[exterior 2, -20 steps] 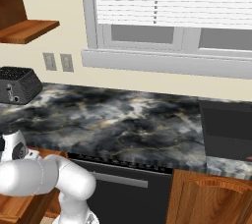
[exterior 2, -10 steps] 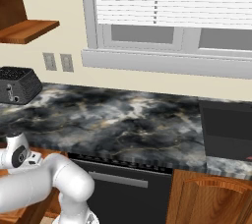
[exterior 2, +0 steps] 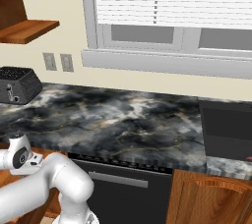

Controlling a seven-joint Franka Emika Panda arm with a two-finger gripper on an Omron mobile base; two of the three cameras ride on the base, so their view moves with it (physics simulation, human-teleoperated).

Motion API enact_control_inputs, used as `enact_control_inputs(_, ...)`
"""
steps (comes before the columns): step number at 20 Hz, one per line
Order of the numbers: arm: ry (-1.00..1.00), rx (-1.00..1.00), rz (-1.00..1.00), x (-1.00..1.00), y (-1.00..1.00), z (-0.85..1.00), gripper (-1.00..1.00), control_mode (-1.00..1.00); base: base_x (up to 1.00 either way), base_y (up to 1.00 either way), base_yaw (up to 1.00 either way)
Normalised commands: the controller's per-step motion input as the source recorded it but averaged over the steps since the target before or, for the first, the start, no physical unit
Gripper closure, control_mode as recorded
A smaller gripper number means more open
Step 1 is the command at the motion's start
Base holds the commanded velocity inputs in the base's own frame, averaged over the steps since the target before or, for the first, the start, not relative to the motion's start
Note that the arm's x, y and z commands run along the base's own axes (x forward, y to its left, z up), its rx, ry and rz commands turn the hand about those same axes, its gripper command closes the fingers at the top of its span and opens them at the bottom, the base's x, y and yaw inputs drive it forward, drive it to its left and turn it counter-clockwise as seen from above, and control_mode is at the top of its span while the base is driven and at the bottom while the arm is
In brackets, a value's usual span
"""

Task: Take the tongs from the drawer on the left and place them on the dining counter next to the tray containing the hot dog.

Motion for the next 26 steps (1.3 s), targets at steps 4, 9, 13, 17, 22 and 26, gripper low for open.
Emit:
enact_control_inputs(4,-0.01,0.0,0.0,0.0,0.06,-0.2,-1.0,-1.0,0.0,0.0,0.0)
enact_control_inputs(9,-0.03,0.0,0.0,0.0,0.02,-0.2,-1.0,-1.0,0.0,0.0,0.0)
enact_control_inputs(13,-0.01,0.0,-0.01,0.0,0.0,-0.19,-1.0,-1.0,0.0,0.0,0.0)
enact_control_inputs(17,0.0,0.0,-0.01,0.01,0.0,-0.1,-1.0,-1.0,0.0,0.0,0.0)
enact_control_inputs(22,0.0,0.0,0.0,0.0,0.0,-0.01,1.0,-1.0,0.0,0.0,0.0)
enact_control_inputs(26,0.0,0.0,0.0,0.0,0.0,0.0,1.0,-1.0,0.0,0.0,0.0)
